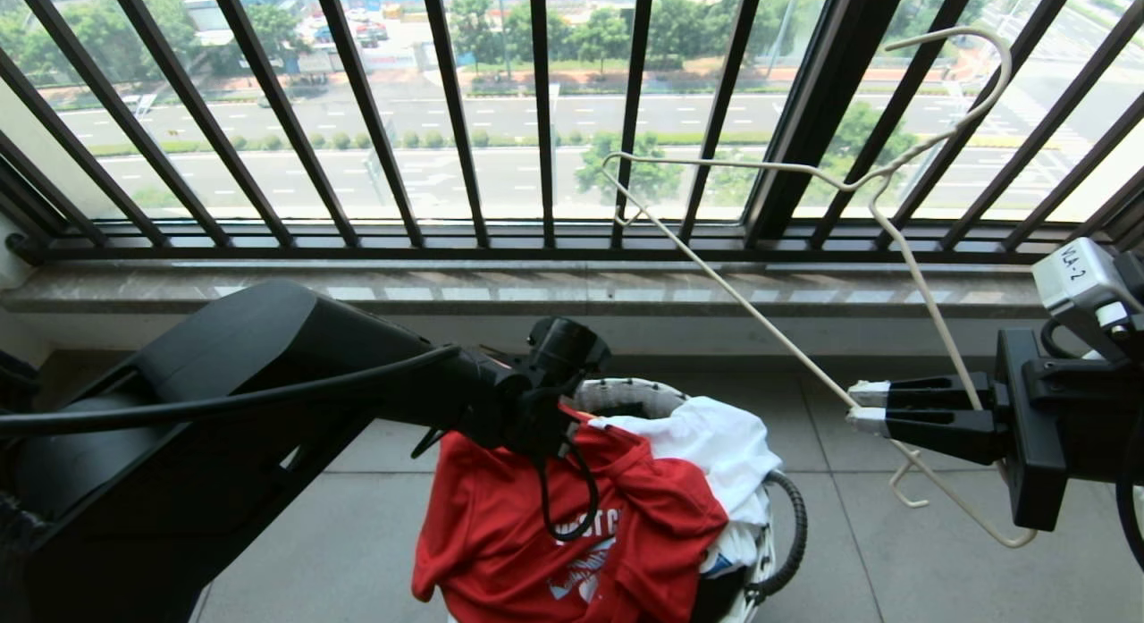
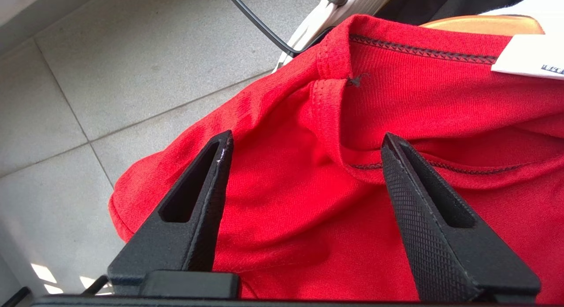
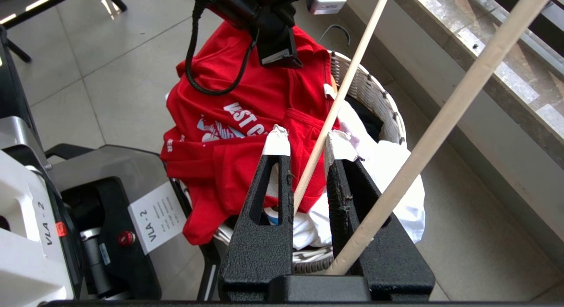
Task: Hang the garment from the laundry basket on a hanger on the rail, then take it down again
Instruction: Pick up clothes from the basket
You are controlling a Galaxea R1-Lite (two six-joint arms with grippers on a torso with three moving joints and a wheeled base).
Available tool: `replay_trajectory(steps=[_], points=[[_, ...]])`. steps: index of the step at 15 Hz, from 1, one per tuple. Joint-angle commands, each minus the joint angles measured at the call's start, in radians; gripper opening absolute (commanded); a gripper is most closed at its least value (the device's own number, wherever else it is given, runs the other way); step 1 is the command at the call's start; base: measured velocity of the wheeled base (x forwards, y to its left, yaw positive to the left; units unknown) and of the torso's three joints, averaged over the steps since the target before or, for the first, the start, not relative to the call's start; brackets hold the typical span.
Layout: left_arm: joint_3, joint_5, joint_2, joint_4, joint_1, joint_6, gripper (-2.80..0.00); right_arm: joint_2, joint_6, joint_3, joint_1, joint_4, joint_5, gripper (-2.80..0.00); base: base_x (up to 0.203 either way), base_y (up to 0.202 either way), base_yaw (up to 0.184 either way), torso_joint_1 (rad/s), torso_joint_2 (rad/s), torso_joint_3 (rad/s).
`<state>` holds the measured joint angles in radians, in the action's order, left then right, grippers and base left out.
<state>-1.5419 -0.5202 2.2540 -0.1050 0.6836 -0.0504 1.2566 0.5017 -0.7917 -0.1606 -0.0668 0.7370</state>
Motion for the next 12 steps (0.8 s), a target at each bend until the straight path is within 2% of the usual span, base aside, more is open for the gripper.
replay_trajectory(steps=[1,3,5,8,10,12], points=[[-0.021,-0.011,0.019,-0.001,0.013,0.001,0.0,-0.003,0.003,0.0,0.0,-0.001,0.005,-2.8,0.0,0.0,0.0,0.0,0.0,0.0],[-0.045,-0.048,0.026,-0.003,0.013,0.004,0.0,-0.003,0.003,0.0,0.0,-0.001,0.005,-2.8,0.0,0.0,0.0,0.0,0.0,0.0],[-0.061,-0.122,0.051,-0.001,0.013,0.045,0.0,-0.003,0.003,0.0,0.0,-0.001,0.005,-2.8,0.0,0.0,0.0,0.0,0.0,0.0],[-0.063,-0.146,0.05,-0.001,0.012,0.065,0.0,-0.006,0.003,0.0,0.0,-0.001,0.005,-2.8,0.0,0.0,0.0,0.0,0.0,0.0],[-0.074,-0.197,0.062,0.001,0.011,0.078,0.0,-0.012,0.003,0.0,0.0,-0.001,0.005,-2.8,0.0,0.0,0.0,0.0,0.0,0.0],[-0.089,-0.201,0.07,0.001,0.01,0.094,0.0,-0.012,0.003,0.0,0.0,0.001,0.005,-2.8,0.0,0.0,0.0,0.0,0.0,0.0]])
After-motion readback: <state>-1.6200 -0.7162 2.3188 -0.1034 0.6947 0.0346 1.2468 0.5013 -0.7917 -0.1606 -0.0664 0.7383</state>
